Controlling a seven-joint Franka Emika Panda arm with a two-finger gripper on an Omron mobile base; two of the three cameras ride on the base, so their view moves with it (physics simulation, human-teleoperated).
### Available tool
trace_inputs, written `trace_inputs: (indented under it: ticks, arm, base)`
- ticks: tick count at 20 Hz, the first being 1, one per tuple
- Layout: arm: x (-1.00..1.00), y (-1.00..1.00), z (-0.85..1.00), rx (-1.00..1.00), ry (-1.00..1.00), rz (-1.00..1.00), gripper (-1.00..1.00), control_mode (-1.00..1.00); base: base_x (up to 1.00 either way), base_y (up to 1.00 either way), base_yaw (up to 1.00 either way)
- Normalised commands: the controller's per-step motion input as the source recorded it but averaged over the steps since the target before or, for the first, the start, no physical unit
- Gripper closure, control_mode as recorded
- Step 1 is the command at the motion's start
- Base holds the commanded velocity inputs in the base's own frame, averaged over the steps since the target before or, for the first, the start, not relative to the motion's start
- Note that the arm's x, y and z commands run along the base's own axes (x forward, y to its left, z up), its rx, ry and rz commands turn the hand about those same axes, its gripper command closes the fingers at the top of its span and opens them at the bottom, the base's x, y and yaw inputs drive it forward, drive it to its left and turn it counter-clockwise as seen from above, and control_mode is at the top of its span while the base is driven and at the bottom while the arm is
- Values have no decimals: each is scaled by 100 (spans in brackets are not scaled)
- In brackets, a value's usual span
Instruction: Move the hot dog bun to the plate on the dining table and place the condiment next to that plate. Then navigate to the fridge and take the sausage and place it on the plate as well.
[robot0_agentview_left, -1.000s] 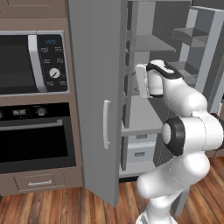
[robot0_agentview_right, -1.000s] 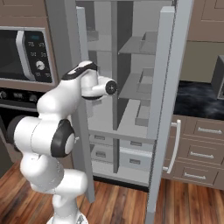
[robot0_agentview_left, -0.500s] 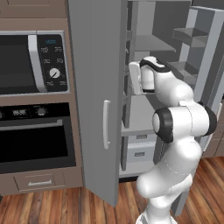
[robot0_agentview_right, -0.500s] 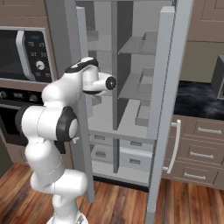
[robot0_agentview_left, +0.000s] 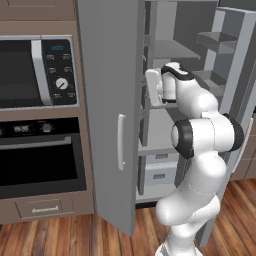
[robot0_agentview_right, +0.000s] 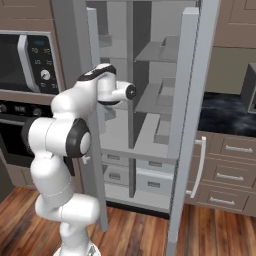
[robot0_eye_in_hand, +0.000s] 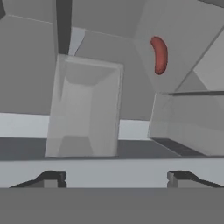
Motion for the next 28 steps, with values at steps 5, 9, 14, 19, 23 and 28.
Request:
trace_inputs:
  ticks: [5,9,14,19,23,28]
  arm:
    - [-20,80,0,-1,-2,16,-100,-100]
    - [-36,95,0,-4,-8,13,-100,-100]
    - [-24,100,0,-6,-8,8,-100,-100]
    - [-19,100,0,-10,-7,7,-100,-100]
    - [-17,100,0,-13,-7,4,-100,-100]
    - [-8,100,0,-13,-8,3,-100,-100]
  base:
    - [0,0,0]
    - [0,0,0]
    - [0,0,0]
    - [0,0,0]
    - [0,0,0]
    - [0,0,0]
